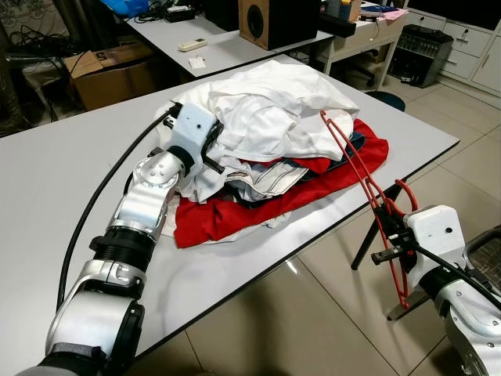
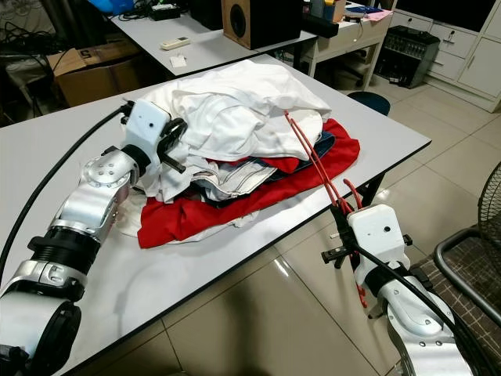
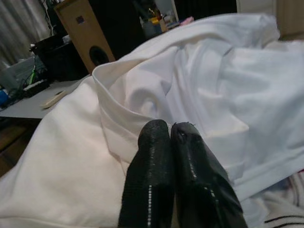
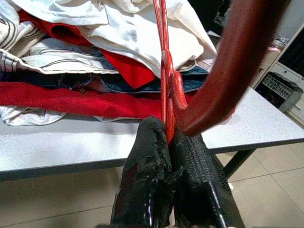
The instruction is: Hang hanger
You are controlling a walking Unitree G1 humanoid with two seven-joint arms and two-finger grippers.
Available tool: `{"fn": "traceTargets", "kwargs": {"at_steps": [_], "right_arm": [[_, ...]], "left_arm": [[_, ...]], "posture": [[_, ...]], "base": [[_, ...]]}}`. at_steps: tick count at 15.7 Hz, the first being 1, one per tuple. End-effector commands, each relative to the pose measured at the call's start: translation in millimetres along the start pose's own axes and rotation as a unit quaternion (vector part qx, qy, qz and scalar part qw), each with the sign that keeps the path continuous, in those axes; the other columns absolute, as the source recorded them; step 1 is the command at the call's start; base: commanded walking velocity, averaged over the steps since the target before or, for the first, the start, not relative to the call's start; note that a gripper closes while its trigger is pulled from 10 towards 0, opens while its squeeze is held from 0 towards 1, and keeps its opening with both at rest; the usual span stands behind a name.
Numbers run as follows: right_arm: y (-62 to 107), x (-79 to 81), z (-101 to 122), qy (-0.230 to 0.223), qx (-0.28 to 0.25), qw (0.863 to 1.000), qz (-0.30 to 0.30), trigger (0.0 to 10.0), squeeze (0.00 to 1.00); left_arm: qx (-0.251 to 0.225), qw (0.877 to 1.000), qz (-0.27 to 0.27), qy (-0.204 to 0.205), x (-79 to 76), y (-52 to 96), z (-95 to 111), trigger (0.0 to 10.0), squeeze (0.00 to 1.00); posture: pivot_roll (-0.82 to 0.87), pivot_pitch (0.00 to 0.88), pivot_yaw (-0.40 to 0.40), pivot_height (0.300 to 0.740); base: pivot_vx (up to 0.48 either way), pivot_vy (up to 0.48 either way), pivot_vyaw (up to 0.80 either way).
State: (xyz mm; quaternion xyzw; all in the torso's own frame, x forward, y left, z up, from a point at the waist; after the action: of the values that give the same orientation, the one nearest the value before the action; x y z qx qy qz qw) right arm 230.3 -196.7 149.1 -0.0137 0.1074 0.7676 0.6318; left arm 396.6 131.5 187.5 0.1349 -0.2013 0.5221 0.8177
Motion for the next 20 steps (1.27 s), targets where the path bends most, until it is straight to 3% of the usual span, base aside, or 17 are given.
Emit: {"fn": "traceTargets", "kwargs": {"at_steps": [1,7,13,16,19,20], "right_arm": [[-1.4,-1.3,1.5,0.002,-0.006,1.0,-0.004,10.0,0.0],[-1.1,-0.8,0.9,0.001,-0.005,1.0,-0.003,10.0,0.0],[-1.0,-1.4,1.6,0.003,-0.006,1.0,-0.003,10.0,0.0],[-0.2,-1.4,1.2,0.003,-0.005,1.0,-0.003,10.0,0.0],[-0.5,-0.9,1.2,0.003,-0.005,1.0,-0.002,10.0,0.0],[-0.6,-0.7,1.1,0.002,-0.005,1.0,-0.002,10.0,0.0]], "left_arm": [[-0.007,1.0,-0.002,0.017,0.3,4.4,1.2,10.0,1.0],[0.0,0.998,0.002,0.055,-4.9,16.6,-6.8,10.0,1.0],[0.011,0.999,0.001,0.053,-20.8,10.0,-8.1,10.0,1.0],[0.023,0.999,0.029,0.032,-16.3,9.8,-10.3,10.0,1.0],[0.027,0.998,0.053,-0.017,-10.8,11.3,-10.9,10.0,1.0],[0.025,0.998,0.057,-0.014,-10.2,12.5,-10.9,10.0,1.0]], "posture": [[-0.19,0.0,0.076,0.74],[-0.19,0.0,0.076,0.74],[-0.2,0.0,0.077,0.74],[-0.2,0.0,0.077,0.74],[-0.19,0.0,0.075,0.74],[-0.19,0.0,0.075,0.74]], "base": [[0.0,0.0,0.0],[0.0,0.0,0.0],[0.0,0.0,0.0],[0.0,0.0,0.0],[0.0,0.0,0.0],[0.0,0.0,0.0]]}}
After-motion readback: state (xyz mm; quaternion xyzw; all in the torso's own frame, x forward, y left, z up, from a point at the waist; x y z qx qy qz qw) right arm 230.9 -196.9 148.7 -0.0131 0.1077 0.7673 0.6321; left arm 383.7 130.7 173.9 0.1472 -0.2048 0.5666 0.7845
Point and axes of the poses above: a point about 5 cm out from each wrist's last joint towards the gripper, its own y axis pointing back from the gripper into the wrist, its own z axis along the axis of the wrist's last joint, x = y × z, the point moved 2 cm from there along -y, pointing out of the wrist towards the gripper, and after that the axes turned 9 degrees about -y, right-handed, at the moved point
